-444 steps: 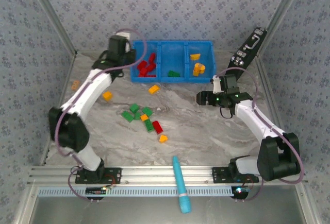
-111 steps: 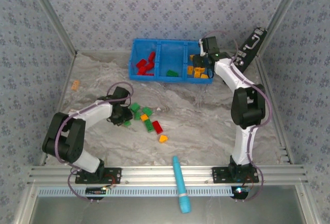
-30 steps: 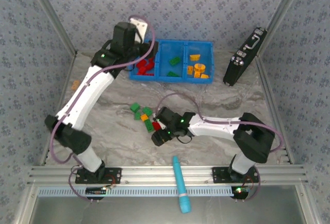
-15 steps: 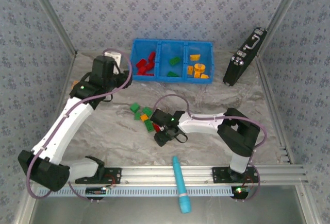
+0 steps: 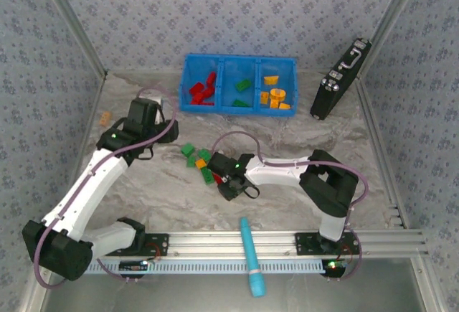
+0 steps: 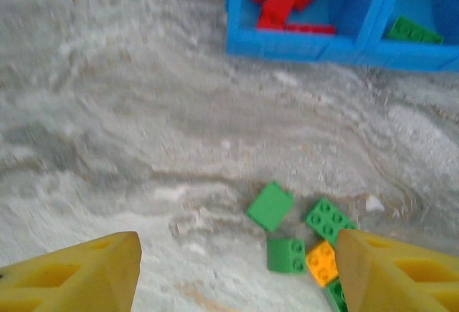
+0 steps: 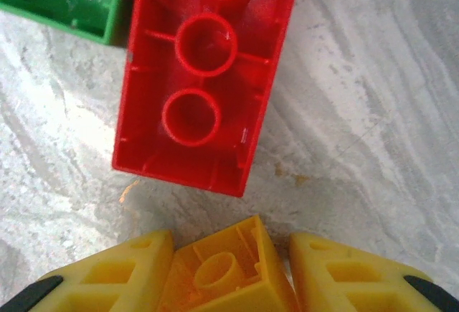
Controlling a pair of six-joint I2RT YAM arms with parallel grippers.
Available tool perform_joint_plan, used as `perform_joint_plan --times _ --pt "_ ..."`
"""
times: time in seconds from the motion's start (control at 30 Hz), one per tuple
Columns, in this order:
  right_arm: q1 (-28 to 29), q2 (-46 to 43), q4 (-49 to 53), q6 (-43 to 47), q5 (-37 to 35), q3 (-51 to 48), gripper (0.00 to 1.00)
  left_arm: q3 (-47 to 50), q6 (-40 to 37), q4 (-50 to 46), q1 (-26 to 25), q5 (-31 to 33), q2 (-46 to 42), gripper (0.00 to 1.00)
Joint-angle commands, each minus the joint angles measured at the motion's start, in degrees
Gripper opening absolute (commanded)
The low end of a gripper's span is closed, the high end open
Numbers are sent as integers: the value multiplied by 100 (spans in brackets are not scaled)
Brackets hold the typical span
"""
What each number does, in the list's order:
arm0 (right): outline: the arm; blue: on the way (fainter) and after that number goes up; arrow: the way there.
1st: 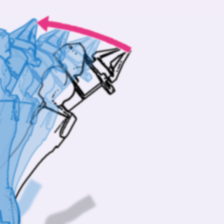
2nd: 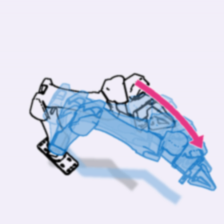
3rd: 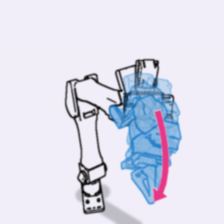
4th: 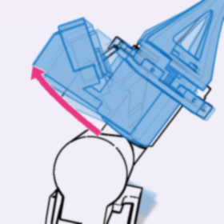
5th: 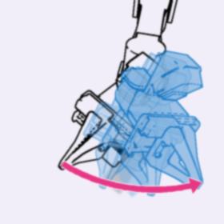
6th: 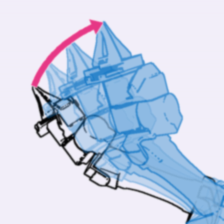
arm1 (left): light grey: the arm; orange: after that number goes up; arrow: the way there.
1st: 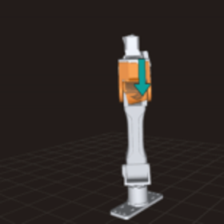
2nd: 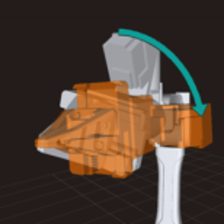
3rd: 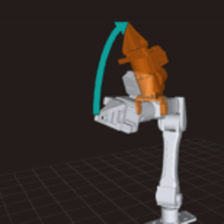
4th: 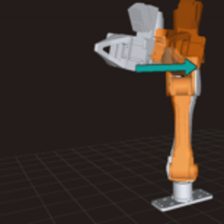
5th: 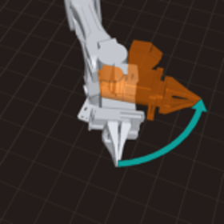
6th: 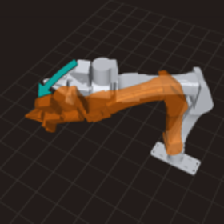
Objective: Sort the legos into containers by color
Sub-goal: Pick up the lego from the bottom-center of the table, then place the lego in the container.
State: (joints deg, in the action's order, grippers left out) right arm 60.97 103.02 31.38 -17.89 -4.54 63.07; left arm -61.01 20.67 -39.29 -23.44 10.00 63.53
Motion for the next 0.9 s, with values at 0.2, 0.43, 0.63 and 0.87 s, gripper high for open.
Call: perform_joint_plan --times 0.2,0.43,0.63,0.87 --pt "-415 -963 1068 305 53 -85 35 876 1289 -2 -61 -724 -337 71" --pt "-2021 -1631 910 866 -188 373 36 1372 1680 278 -167 -999 -348 71" --pt "-3211 -898 -8 1482 -543 1586 37 1655 1906 361 -196 -1086 -411 71" --pt "-3994 690 -184 1822 -662 3169 36 1908 2428 555 -477 -1186 -275 71"
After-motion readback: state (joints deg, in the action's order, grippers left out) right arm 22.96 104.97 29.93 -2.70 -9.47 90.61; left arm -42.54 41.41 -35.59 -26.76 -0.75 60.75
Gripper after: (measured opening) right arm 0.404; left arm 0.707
